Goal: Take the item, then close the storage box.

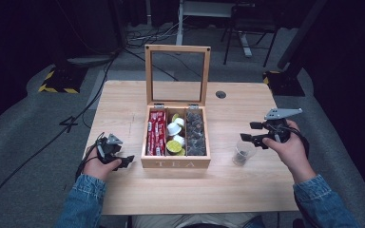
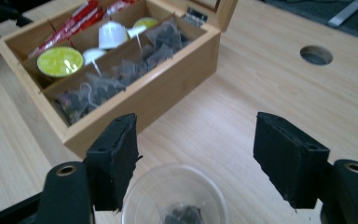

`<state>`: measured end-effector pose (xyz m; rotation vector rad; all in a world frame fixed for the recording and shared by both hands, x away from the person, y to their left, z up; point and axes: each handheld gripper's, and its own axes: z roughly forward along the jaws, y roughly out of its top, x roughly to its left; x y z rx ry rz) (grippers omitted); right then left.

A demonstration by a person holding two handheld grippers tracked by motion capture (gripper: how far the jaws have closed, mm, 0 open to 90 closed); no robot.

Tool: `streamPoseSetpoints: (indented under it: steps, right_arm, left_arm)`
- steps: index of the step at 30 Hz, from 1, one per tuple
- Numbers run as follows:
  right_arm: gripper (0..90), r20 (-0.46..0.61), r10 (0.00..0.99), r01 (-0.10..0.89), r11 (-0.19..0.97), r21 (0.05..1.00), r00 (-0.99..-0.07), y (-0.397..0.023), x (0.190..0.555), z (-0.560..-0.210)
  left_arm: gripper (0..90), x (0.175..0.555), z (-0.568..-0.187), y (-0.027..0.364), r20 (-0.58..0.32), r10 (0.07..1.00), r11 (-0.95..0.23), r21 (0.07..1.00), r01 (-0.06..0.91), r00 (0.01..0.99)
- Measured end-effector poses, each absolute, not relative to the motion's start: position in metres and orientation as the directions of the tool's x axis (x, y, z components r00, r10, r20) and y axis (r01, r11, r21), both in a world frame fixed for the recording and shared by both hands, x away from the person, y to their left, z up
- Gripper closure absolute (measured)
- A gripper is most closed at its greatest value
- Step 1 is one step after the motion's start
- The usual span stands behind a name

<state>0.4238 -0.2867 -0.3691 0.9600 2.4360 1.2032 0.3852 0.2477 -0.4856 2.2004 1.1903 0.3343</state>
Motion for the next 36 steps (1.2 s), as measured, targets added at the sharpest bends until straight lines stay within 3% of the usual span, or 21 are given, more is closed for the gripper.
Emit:
streamPoseSetpoints:
  steps: [20, 36]
  right_arm:
    - [31.1, -0.002, 0.631, 0.311, 0.386, 0.868, -0.776, -0.255, 0.478, -0.321]
    - [32.3, 0.014, 0.641, 0.315, 0.357, 0.879, -0.767, -0.230, 0.534, -0.295]
  left_arm:
    - [28.3, 0.363, -0.482, 0.255, -0.083, 0.838, -0.391, 0.599, 0.699, 0.540]
    - [27.7, 0.353, -0.490, 0.265, -0.084, 0.859, -0.358, 0.606, 0.710, 0.504]
